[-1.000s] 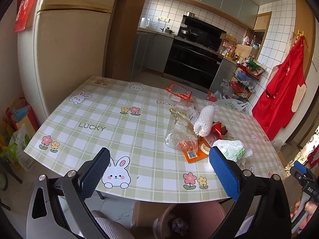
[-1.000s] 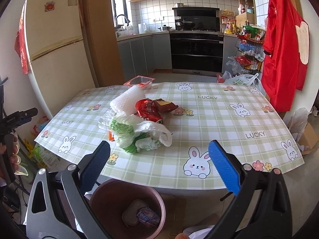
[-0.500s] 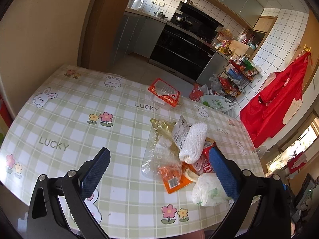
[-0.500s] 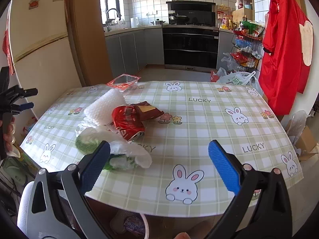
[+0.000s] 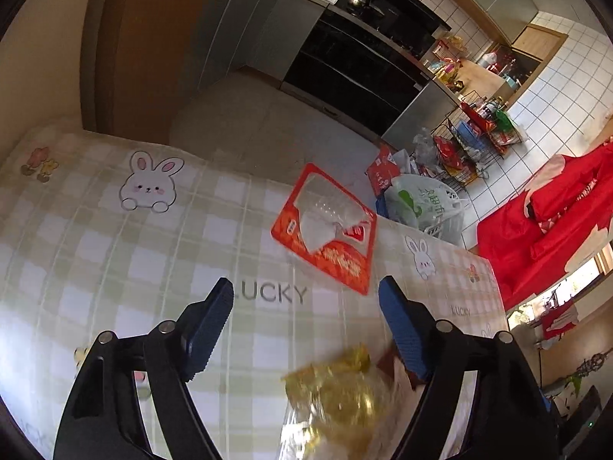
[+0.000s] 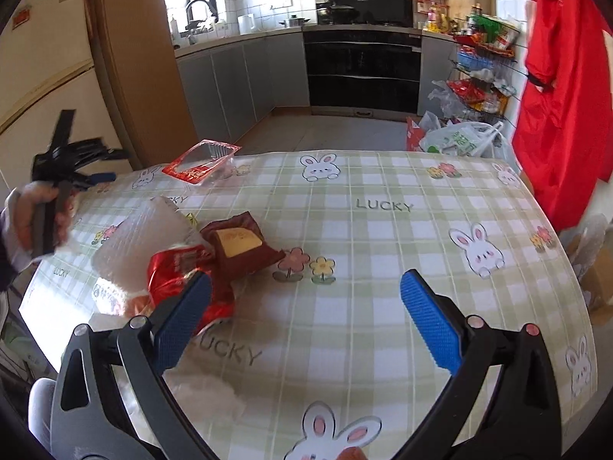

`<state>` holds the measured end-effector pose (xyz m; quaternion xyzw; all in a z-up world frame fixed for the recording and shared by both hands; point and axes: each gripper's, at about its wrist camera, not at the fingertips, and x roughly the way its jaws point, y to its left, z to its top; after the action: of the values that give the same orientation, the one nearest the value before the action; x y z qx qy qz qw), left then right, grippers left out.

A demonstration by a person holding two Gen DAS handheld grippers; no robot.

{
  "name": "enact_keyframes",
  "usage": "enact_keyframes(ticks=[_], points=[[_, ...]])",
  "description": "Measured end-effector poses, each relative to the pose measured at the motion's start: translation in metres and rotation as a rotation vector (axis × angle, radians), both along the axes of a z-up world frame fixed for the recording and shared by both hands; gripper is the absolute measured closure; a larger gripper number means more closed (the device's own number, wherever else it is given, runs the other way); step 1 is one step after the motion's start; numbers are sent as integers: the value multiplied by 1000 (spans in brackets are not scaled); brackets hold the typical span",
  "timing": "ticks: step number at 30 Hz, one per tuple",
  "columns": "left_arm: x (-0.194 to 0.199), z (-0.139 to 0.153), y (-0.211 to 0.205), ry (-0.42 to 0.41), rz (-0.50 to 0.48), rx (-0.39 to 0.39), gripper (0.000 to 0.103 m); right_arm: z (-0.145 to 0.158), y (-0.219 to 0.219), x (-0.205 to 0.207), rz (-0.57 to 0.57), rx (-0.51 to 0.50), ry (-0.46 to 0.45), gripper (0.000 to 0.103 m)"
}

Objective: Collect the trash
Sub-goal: 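Grasp the red-and-white plastic tray with the left gripper while the right gripper grasps the red snack wrapper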

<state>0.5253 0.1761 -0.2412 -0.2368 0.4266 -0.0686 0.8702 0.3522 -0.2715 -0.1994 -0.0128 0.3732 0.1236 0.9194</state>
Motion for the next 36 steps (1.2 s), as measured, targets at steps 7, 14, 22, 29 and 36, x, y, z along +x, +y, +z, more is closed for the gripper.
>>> enact_keyframes(ticks=[7, 14, 22, 29, 36], points=[[76, -59, 10, 96, 26, -64, 27, -16, 14, 41, 49, -33, 22, 6], [105, -90, 2, 172, 10, -109, 25, -42, 38, 77, 220, -34, 75, 6], [107, -86, -5, 207, -45, 21, 75, -78, 74, 139, 338, 31, 238, 6], [86, -71, 14, 176, -65, 77, 84, -98, 101, 157, 388, 72, 350, 6], [59, -48, 31, 108, 4, 59, 84, -116, 111, 161, 358, 77, 454, 20]])
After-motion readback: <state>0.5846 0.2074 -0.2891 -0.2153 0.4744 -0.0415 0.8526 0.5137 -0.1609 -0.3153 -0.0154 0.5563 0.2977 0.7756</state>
